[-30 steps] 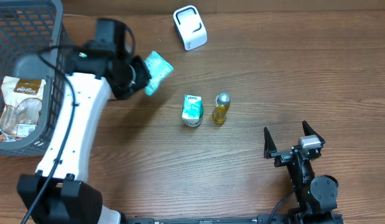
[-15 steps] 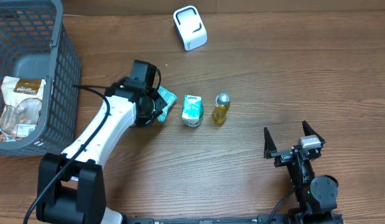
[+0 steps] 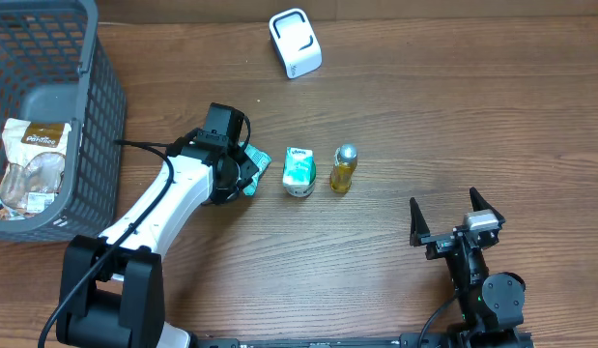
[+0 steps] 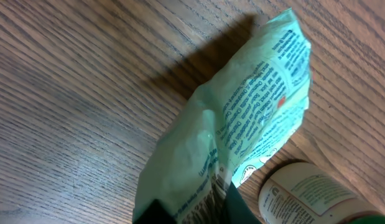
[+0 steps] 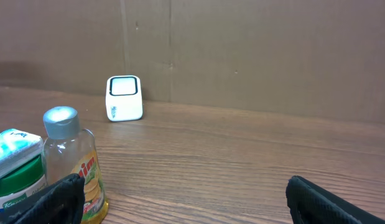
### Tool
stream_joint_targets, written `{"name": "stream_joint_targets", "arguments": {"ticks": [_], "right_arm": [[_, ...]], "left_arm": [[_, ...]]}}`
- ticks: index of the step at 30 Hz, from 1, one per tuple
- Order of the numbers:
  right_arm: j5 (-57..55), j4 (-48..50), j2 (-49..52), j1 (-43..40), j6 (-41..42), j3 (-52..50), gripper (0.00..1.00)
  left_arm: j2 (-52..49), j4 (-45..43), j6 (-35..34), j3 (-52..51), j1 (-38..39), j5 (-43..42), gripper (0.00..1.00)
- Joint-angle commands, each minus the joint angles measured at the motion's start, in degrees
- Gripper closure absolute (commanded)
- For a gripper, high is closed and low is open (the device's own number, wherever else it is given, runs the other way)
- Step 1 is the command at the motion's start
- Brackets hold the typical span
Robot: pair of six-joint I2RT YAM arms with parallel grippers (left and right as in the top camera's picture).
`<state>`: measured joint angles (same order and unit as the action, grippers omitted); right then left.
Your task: Scan the item barcode
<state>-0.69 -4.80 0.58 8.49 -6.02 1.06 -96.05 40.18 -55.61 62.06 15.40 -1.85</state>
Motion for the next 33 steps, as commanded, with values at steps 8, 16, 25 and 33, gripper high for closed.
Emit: {"name": "stream_joint_targets", "arguments": {"ticks": [8, 16, 25, 33], "right_arm": [[-0.5, 0.1, -0.4, -0.2, -0.2, -0.6, 0.00], [-0.5, 0.1, -0.4, -0.2, -0.2, -0.6, 0.00], [-0.5, 0.1, -0.4, -0.2, -0.2, -0.6, 0.00], [-0.5, 0.1, -0.4, -0.2, -0.3, -0.6, 0.00]], "left_arm": [[0.6, 0.1, 0.3, -0.5, 1.3, 0.8, 0.80], [0.6, 0.3, 3.2, -0.5, 1.6, 0.8, 0.27], [0.6, 1.0, 21.6, 0.5, 1.6, -3.5, 0.31], [0.6, 6.4, 32.9, 6.3, 1.5, -1.9, 0.49]]}}
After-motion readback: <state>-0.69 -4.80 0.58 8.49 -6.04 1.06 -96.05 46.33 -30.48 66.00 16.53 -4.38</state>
